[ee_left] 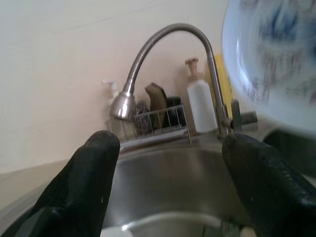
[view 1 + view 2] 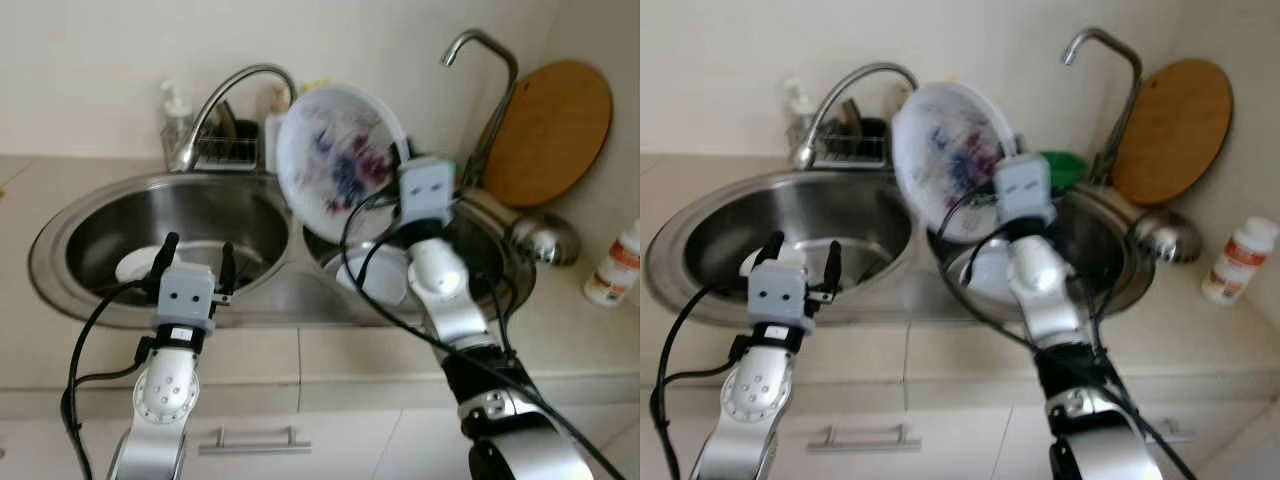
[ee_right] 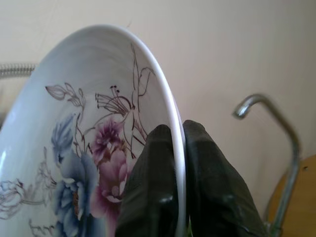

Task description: Kitchen organization

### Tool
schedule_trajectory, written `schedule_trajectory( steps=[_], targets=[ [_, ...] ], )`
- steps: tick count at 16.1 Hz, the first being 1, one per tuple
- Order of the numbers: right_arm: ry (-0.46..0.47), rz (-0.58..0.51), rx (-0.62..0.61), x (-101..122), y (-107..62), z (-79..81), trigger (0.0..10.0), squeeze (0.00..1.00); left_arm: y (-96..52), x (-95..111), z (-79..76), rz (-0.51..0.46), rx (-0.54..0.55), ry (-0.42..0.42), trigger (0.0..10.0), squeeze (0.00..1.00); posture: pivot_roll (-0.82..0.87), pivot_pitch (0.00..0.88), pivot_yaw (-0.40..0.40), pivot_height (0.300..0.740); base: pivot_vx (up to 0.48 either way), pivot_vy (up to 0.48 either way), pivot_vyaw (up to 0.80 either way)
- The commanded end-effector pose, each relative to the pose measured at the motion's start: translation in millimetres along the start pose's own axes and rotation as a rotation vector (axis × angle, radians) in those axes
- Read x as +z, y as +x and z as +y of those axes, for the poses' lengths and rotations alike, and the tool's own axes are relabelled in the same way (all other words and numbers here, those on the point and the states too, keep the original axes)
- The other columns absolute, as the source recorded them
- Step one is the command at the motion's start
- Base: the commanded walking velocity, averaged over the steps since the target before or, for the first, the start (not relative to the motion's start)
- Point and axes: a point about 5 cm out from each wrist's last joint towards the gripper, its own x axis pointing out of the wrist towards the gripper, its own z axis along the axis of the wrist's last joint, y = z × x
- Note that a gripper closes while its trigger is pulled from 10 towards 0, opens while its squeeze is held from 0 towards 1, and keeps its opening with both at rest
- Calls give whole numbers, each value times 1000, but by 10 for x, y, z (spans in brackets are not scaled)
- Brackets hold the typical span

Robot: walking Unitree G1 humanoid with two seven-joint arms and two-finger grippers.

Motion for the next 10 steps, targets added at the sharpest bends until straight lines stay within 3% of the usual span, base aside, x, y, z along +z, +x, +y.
schedule_trajectory(
  steps=[1,4,9,10],
  targets=[
    [-64,92,-50,-154,-10,-160,10000,0,2,48,-99,-18,-34,-23,10000,0,30,0,-52,736,0,0,0],
    [-154,294,13,-465,-85,-110,10000,0,0,40,-124,-12,-45,-26,10000,0,34,0,-52,736,0,0,0],
    [-244,484,0,-752,-196,-197,10000,0,-13,30,-132,-6,-53,-24,10000,0,39,0,-55,736,0,0,0],
    [-224,501,15,-780,-211,-189,10000,0,-17,29,-132,-6,-55,-24,10000,0,39,0,-55,736,0,0,0]
  ],
)
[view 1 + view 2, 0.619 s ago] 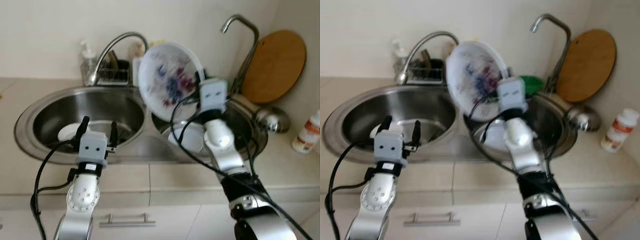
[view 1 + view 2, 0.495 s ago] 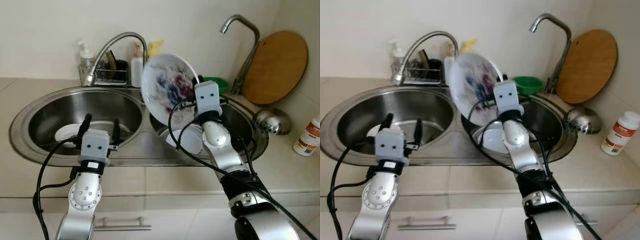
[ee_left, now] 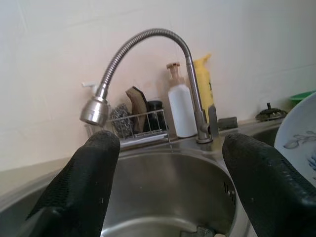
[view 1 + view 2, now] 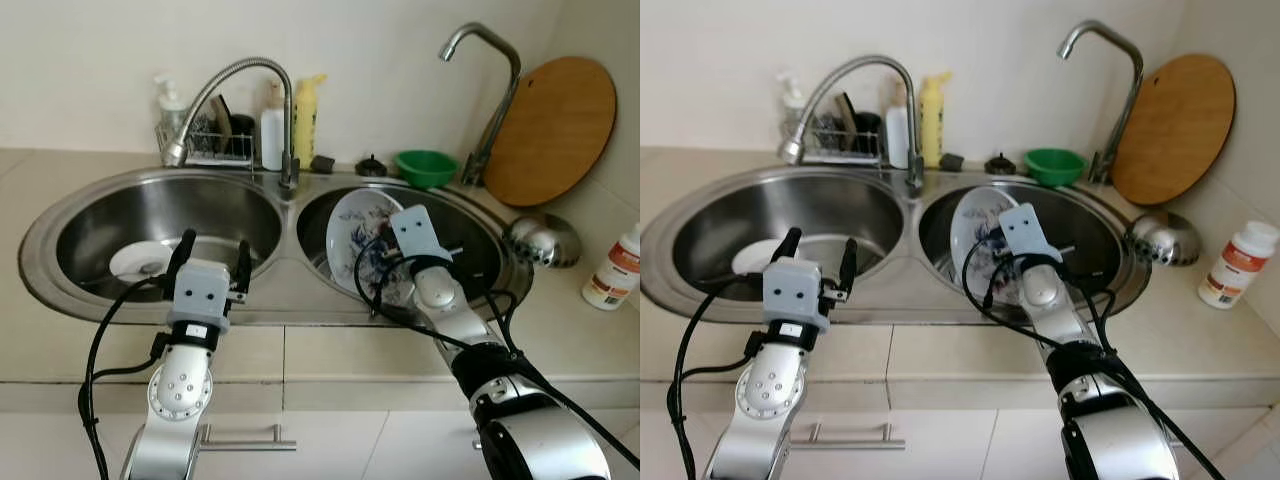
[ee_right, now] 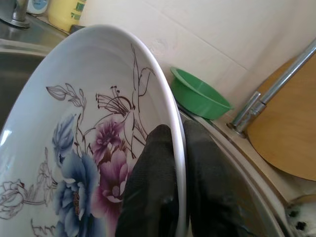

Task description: Kitchen organization

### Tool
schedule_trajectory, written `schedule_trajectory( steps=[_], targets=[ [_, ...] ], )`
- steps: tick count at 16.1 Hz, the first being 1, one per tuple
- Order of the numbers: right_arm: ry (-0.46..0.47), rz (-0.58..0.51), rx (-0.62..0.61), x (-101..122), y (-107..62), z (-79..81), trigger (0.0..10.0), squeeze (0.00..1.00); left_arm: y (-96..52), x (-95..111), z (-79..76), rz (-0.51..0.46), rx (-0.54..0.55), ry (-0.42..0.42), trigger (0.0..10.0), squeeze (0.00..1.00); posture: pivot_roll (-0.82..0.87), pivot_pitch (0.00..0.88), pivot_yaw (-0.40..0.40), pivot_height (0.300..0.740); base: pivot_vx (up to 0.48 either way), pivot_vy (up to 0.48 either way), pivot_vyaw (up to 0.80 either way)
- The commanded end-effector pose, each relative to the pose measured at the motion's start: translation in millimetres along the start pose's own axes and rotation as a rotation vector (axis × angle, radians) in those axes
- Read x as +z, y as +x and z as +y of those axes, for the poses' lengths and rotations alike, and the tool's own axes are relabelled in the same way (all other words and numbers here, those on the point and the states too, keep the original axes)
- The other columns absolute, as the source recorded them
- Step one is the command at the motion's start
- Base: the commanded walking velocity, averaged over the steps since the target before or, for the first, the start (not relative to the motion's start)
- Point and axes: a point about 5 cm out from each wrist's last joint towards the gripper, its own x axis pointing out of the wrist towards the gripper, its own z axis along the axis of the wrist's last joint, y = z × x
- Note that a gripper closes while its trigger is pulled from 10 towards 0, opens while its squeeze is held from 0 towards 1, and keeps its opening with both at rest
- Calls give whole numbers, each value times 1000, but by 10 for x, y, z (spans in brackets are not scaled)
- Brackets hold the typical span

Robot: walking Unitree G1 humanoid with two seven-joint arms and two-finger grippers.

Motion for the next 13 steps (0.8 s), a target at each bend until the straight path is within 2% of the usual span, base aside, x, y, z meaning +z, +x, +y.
schedule_trajectory(
  steps=[1,2,3,6,7,8,11,13],
  targets=[
    [-10,30,47,-5,26,12,10000,0,-2,24,-29,-8,-15,-5,10000,0,36,0,-53,736,0,0,0],
    [19,97,142,-100,-13,148,10000,0,-1,17,-36,-5,-19,-6,10000,0,36,0,-53,736,0,0,0],
    [68,146,185,-163,-41,218,10000,0,1,15,-46,-4,-22,-6,10000,0,36,0,-53,736,0,0,0],
    [221,259,215,-315,-110,319,10000,0,5,2,-57,3,-28,-4,10000,0,35,0,-50,736,0,0,0],
    [245,272,215,-334,-117,325,10000,455,4,-3,-57,7,-29,-3,10000,0,35,0,-50,736,0,0,0],
    [280,288,216,-356,-126,329,10000,1000,2,-14,-58,14,-32,0,10000,0,35,0,-50,736,0,0,0],
    [333,318,176,-408,-131,277,10000,1000,-6,-30,-64,23,-36,2,10000,0,36,0,-48,736,0,0,0],
    [396,260,64,-355,-83,109,10000,1000,-7,-34,-72,28,-39,-1,10000,0,36,0,-48,736,0,0,0]
  ],
)
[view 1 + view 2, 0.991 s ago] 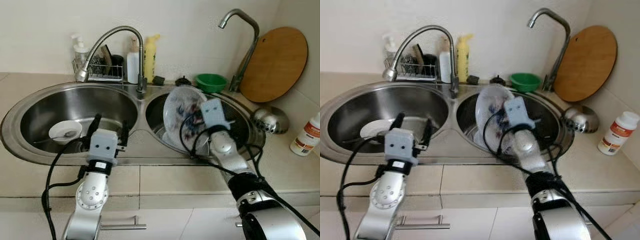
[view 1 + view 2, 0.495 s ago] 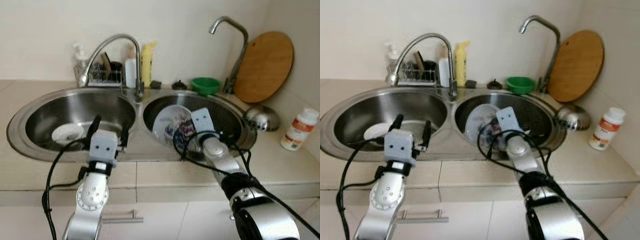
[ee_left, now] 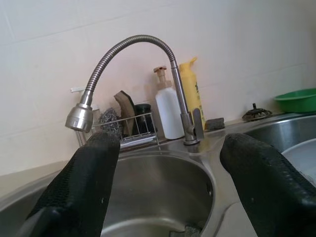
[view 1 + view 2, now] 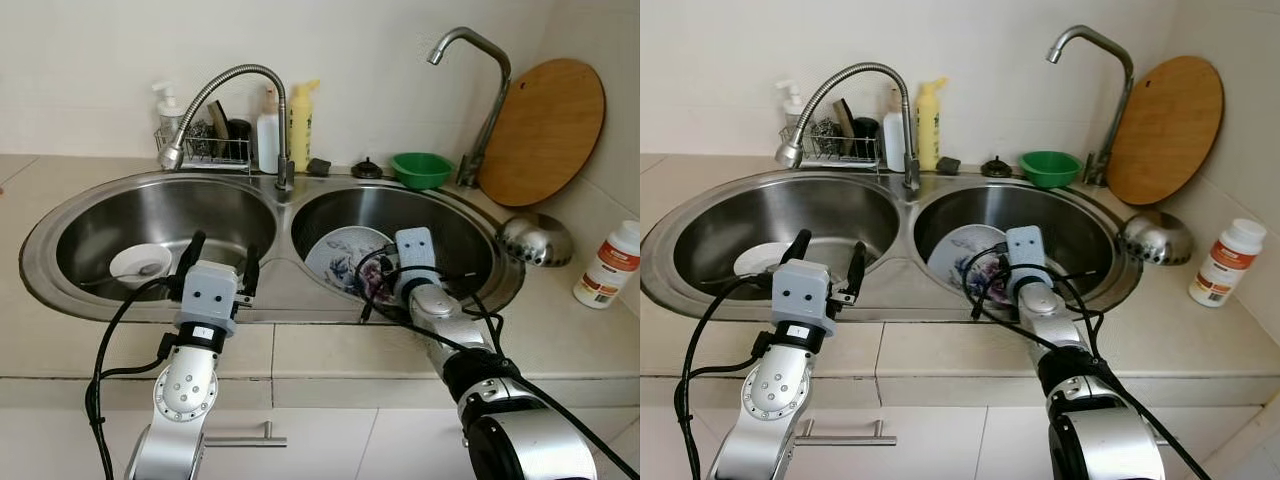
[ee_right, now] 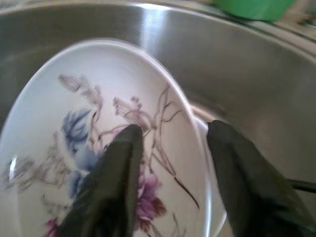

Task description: Kitchen organization

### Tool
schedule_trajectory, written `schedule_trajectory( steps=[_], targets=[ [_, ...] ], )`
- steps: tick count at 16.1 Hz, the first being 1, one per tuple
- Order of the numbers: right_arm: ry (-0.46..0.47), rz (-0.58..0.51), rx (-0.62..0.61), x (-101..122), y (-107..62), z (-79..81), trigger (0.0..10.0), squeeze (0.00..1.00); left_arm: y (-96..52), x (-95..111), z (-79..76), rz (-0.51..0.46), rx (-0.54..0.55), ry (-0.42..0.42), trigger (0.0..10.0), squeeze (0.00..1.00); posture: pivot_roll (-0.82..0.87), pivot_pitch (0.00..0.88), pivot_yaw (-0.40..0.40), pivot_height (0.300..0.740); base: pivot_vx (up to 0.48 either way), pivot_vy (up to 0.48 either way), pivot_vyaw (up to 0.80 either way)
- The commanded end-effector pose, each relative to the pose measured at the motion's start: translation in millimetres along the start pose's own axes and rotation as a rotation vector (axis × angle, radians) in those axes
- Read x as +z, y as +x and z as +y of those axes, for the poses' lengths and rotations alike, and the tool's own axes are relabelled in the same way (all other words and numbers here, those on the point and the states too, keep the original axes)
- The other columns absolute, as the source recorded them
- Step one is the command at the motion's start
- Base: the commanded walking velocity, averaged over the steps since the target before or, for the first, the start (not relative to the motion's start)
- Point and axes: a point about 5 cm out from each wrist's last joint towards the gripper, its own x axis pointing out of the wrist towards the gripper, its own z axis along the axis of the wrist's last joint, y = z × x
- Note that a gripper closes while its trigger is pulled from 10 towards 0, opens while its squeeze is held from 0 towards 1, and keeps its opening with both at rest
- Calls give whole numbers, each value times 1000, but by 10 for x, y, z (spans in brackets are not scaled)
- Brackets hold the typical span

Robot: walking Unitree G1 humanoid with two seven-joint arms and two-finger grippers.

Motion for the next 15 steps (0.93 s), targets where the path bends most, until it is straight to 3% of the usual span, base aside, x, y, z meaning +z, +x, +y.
schedule_trajectory(
  steps=[1,4,11,15],
  targets=[
    [40,-4,-51,-31,-12,-100,10000,1000,-8,-25,-23,19,-10,1,10000,0,37,0,-48,736,0,0,0],
    [28,-184,-143,248,-35,-230,10000,1000,-8,-23,-26,17,-11,-18,10000,0,33,0,-46,736,0,0,0],
    [71,-492,-224,720,-181,-349,10000,1000,-2,-20,-25,16,-14,-21,10000,0,29,0,-43,736,0,0,0],
    [134,-629,-165,922,-285,-279,10000,1000,0,-11,-13,12,-7,-31,10000,0,29,0,-45,736,0,0,0]
  ],
)
